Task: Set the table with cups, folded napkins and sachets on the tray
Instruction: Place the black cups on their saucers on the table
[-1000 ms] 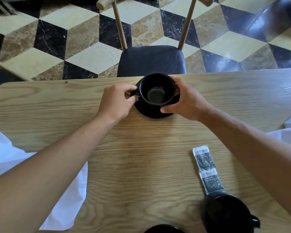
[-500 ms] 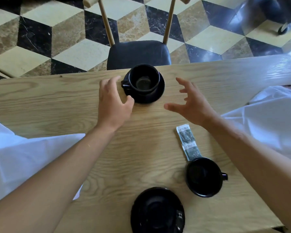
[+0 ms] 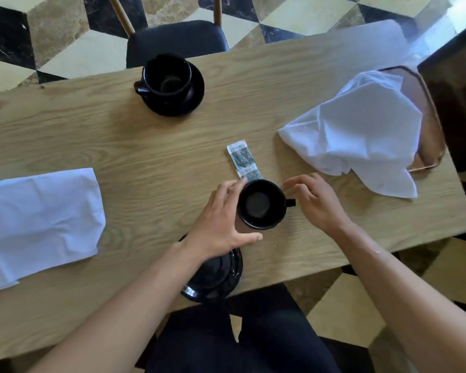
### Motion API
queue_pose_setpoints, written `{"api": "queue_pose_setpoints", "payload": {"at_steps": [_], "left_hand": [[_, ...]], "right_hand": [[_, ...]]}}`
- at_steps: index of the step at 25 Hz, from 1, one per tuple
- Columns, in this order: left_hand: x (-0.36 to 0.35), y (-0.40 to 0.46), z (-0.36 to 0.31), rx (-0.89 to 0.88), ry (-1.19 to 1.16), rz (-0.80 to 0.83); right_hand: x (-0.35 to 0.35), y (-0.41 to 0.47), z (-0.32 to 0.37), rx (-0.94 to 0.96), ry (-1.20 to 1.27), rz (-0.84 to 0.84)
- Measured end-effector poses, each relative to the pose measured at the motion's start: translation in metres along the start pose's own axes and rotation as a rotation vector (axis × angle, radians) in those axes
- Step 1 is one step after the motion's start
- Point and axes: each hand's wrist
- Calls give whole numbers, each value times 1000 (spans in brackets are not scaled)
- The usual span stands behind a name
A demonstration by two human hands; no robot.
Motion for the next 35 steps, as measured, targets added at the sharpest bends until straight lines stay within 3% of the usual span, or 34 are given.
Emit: {"api": "queue_pose_setpoints", "payload": {"at_steps": [4,9,17,27,35], "left_hand": [[-20,4,-16,33,137,10],[-27,7,-27,86,57,-81],[0,-13,-30,67,4,-221],[10,-135,32,217,21,-272],[-31,-153,41,218,-14,-247]], "right_hand": [[3,-7,-14,1,96,100],[7,-8,-20,12,109,197],[11,-18,9,143,120,177],[-86,-71,50,180,103,379],[-102,-99,28,111,68,359]]}}
Point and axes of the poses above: each hand's wrist, its own y-axis towards the middle knuckle, its own x-axis out of the back of the hand, z = x × y, and after that the axes turned 11 degrees about y, right-handed
